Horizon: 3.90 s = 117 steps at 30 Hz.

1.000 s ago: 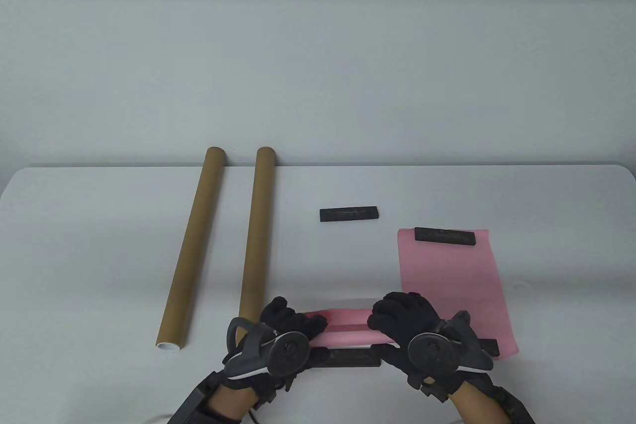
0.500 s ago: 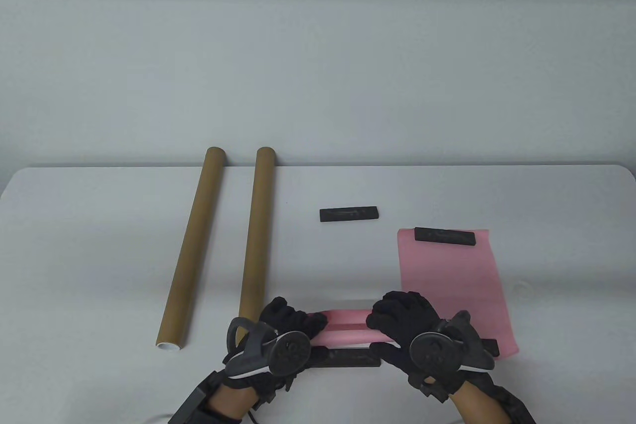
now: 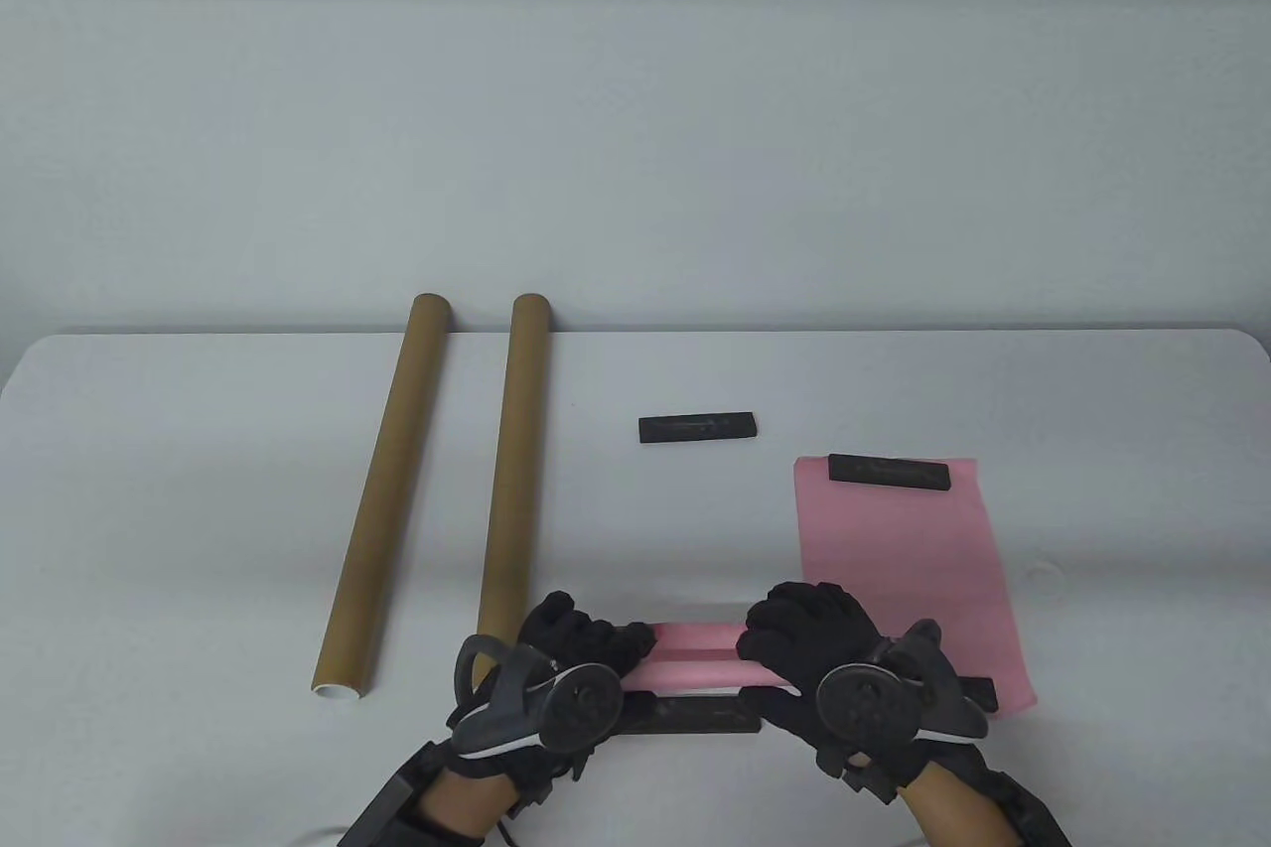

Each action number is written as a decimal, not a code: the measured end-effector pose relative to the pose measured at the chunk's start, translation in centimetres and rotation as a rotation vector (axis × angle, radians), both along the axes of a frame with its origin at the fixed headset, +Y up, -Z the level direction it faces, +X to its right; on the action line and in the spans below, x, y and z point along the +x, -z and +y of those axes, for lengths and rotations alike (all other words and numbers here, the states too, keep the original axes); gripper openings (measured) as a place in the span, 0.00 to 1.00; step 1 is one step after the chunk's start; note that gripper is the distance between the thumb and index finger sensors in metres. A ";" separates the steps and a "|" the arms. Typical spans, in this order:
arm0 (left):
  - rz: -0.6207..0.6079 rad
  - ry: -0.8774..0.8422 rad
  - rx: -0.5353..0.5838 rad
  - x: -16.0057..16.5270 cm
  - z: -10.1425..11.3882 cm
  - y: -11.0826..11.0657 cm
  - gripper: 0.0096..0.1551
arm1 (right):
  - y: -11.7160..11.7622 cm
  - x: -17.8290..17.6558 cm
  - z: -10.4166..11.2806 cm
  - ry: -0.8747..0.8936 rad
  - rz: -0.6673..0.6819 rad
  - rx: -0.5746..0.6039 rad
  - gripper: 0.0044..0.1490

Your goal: Roll up papers and store in mailing tubes

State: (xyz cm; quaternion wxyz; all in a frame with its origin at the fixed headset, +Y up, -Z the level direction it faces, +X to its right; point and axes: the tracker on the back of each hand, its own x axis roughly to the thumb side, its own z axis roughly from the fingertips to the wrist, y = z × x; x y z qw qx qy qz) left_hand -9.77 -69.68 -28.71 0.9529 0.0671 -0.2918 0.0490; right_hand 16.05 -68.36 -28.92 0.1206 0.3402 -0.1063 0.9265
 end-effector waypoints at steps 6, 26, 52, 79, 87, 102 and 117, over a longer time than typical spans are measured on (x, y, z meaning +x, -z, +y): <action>0.003 0.012 0.033 0.1 0.2 -0.1 0.35 | 0.4 0.5 -0.1 0.085 0.018 -0.073 0.41; 0.010 0.002 -0.010 -0.1 0.1 0.3 0.36 | -0.3 0.0 0.2 -0.008 0.000 0.046 0.40; -0.010 0.010 0.007 0.1 0.3 -0.1 0.37 | 0.1 0.3 0.0 0.006 -0.002 -0.005 0.44; -0.022 0.015 0.029 0.4 0.5 -0.4 0.37 | 0.2 0.4 0.2 -0.001 -0.002 -0.022 0.44; -0.019 0.041 0.083 0.4 0.6 -0.5 0.41 | 0.4 -0.1 -0.3 -0.026 0.004 -0.083 0.37; -0.024 0.061 0.114 0.6 0.7 -0.7 0.42 | 0.3 -0.2 -0.2 -0.052 0.007 -0.086 0.35; -0.019 0.080 0.108 0.7 0.7 -0.7 0.41 | 0.2 -0.1 0.1 -0.044 0.008 -0.055 0.34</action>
